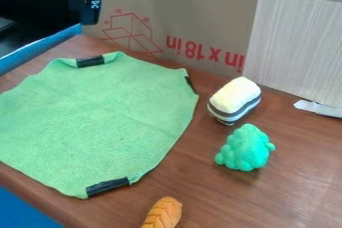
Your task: Fold the cloth from bottom left to top right
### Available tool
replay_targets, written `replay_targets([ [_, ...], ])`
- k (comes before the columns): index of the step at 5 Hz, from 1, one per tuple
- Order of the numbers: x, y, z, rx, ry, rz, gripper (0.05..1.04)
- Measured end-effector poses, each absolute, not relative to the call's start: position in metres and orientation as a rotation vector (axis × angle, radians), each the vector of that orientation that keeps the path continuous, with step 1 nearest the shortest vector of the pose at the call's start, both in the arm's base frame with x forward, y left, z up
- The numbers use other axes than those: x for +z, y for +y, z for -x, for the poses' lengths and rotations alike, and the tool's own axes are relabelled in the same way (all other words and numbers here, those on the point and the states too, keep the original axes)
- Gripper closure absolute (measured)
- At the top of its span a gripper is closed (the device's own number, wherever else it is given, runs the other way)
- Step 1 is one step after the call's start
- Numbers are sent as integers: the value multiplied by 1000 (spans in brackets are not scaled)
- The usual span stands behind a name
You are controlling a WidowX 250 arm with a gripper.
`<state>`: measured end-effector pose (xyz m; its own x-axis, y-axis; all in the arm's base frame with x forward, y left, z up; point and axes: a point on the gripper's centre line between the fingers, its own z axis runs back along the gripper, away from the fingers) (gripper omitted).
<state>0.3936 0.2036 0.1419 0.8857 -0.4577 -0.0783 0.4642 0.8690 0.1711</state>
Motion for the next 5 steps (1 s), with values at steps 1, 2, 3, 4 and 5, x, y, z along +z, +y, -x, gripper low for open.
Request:
replay_targets([
  [1, 119, 203, -392, -482, 72, -157, 83],
  [2, 82, 198, -361, -471, 40, -167, 83],
  [3, 100, 210, -319, -238, -224, -192, 84],
  [4, 104, 209, -289, -27, -385, -142, 84],
  [5, 112, 210, -264, 162, -480, -120, 84],
])
